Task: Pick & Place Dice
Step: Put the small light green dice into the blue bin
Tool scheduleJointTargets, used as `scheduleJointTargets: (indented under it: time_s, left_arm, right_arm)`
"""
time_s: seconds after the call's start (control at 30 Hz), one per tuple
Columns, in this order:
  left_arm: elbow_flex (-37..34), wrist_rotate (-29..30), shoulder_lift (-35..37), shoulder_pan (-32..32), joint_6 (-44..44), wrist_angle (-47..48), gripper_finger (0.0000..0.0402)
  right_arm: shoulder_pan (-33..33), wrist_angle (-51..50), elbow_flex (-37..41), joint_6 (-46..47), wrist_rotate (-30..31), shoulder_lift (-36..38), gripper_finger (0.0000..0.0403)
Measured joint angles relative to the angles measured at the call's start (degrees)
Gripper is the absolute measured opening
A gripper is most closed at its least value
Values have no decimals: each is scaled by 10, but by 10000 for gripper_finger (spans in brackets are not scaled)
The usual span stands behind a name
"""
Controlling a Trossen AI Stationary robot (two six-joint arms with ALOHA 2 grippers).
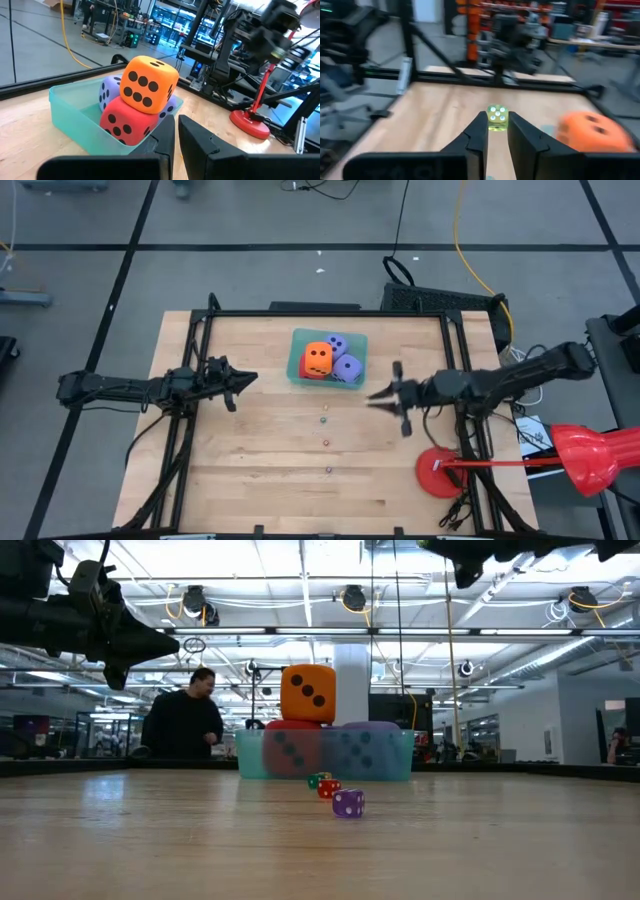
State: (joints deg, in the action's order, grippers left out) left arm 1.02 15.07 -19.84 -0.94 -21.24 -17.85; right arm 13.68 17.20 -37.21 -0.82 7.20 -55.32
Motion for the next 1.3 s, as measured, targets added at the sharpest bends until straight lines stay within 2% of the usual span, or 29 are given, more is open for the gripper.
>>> scheduleJointTargets:
  time_s: [0.2, 0.33, 0.5, 0.8, 0.93, 1.3]
  left_arm:
    - [0, 0, 0, 0, 0, 0, 33]
    - [0, 0, 0, 0, 0, 0, 33]
    - [0, 0, 0, 0, 0, 0, 33]
    - [0, 0, 0, 0, 0, 0, 33]
    - [0, 0, 0, 0, 0, 0, 33]
    - [0, 0, 0, 0, 0, 0, 33]
  right_arm:
    - [-81, -109, 0, -15, -27, 86, 49]
    - [-96, -143, 1, -15, -30, 122, 49]
    - [-106, -138, 23, -16, -30, 157, 49]
    - [-175, -137, 70, 2, -31, 237, 49]
    - [-193, -134, 104, 18, -57, 265, 50]
    - [-197, -20, 237, 47, -57, 298, 47]
